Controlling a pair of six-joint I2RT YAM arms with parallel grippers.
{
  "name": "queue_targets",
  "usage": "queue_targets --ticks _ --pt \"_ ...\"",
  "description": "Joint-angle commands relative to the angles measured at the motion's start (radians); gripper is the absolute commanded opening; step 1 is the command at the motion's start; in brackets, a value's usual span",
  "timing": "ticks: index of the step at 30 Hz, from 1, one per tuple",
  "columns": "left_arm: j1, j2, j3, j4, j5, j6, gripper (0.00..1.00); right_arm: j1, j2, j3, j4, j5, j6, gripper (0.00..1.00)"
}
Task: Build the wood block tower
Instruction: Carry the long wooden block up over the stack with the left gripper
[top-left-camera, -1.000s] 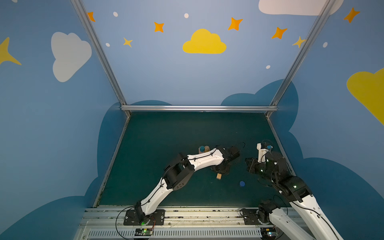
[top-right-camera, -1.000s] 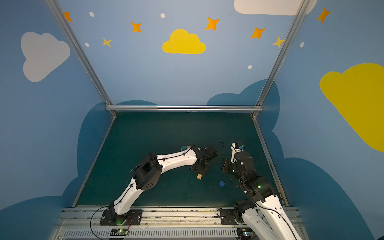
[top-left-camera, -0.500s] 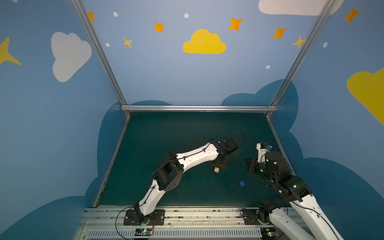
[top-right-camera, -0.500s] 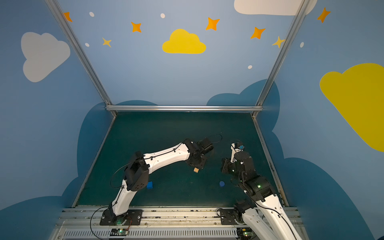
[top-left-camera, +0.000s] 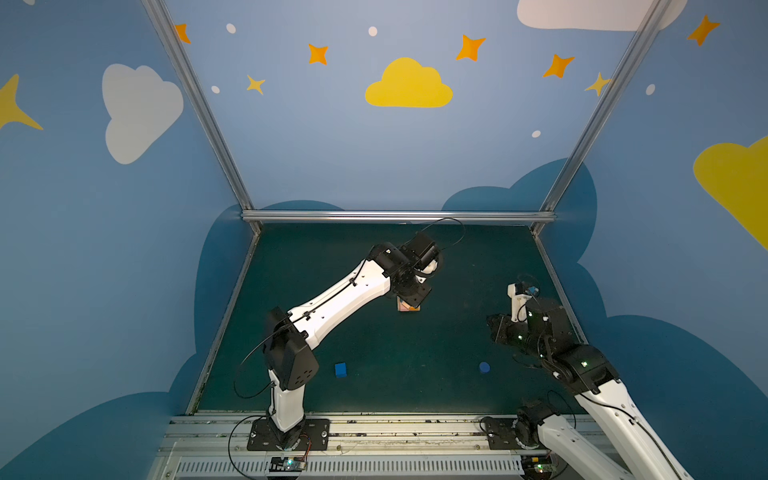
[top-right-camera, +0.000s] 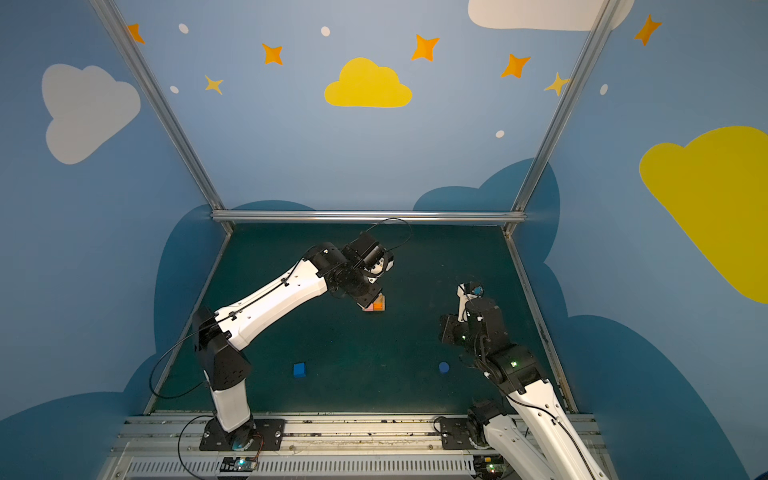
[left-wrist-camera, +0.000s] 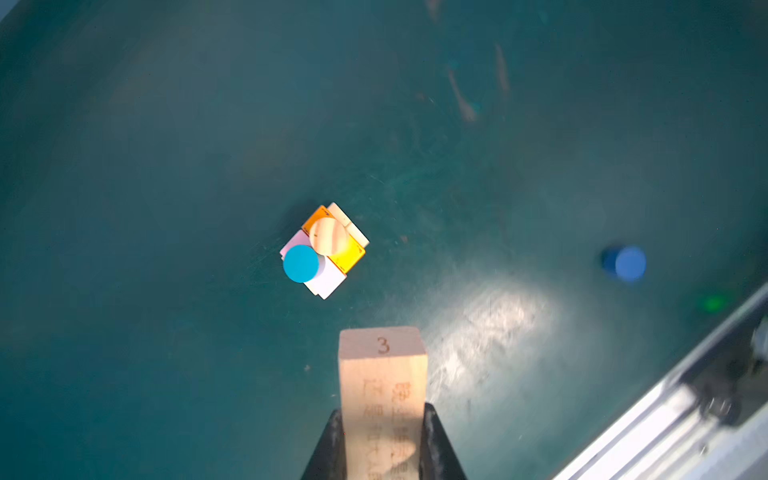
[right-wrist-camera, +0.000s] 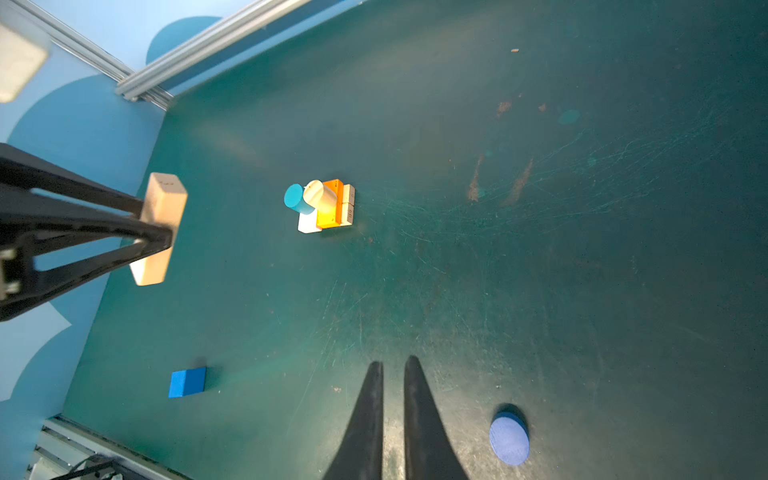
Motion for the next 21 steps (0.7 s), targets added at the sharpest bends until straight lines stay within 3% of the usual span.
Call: queue_targets --ticks 1,6,9,14,21 --pt "0.013 -0.002 0.062 -0.108 0.079 0.303 0.04 -0.008 0.023 0.033 0.035 -0.03 -0.02 0.12" --pt "0.063 0.082 0.197 -0.229 0.159 0.5 0.04 -0.018 0.062 0.044 0.045 -0.047 -0.03 0.12" --pt "0.099 0.203 0.381 -0.387 0.221 0.6 0.04 -0.027 0.077 0.051 0.049 -0.048 -0.035 0.12" --pt "0.138 0.459 0.718 -0.594 0.215 0.689 0.04 -0.038 0.11 0.07 0.049 -0.05 -0.035 0.12" --pt "0.177 0.495 0.668 -0.502 0.203 0.783 0.04 -0.045 0.161 0.079 0.049 -0.054 -0.033 0.11"
